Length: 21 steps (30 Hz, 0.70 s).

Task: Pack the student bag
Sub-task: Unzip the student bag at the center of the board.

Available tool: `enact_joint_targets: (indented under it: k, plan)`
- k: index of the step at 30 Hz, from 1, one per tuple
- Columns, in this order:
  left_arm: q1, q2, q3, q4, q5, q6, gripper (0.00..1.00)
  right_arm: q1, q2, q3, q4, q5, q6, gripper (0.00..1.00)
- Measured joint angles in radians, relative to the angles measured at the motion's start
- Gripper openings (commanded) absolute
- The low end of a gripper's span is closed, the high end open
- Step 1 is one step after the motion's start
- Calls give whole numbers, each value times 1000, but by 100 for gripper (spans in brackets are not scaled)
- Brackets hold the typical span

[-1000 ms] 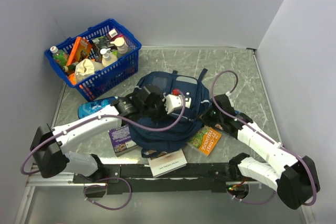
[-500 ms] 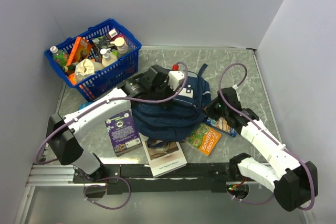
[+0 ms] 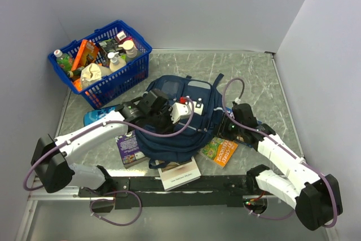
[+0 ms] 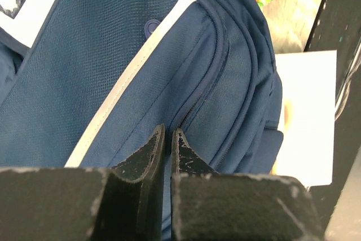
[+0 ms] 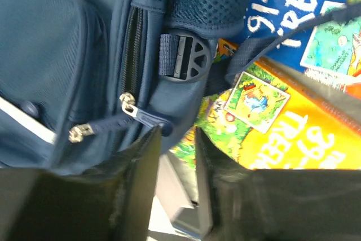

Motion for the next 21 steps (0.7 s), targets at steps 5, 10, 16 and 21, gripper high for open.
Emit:
enact_joint_targets:
  k: [5, 10, 16, 21]
  plan:
    - [1, -6, -3, -12, 6, 64, 1, 0, -44, -16, 60, -31, -219, 45]
    - [1, -6, -3, -13, 8, 82, 1, 14, -36, 32, 117, -66, -413, 44]
    - [1, -6, -3, -13, 11, 85, 1, 60, -1, 32, 230, -135, -555, 45]
    - [1, -6, -3, -14, 14, 85, 1, 66, 89, 38, 262, -163, -582, 43]
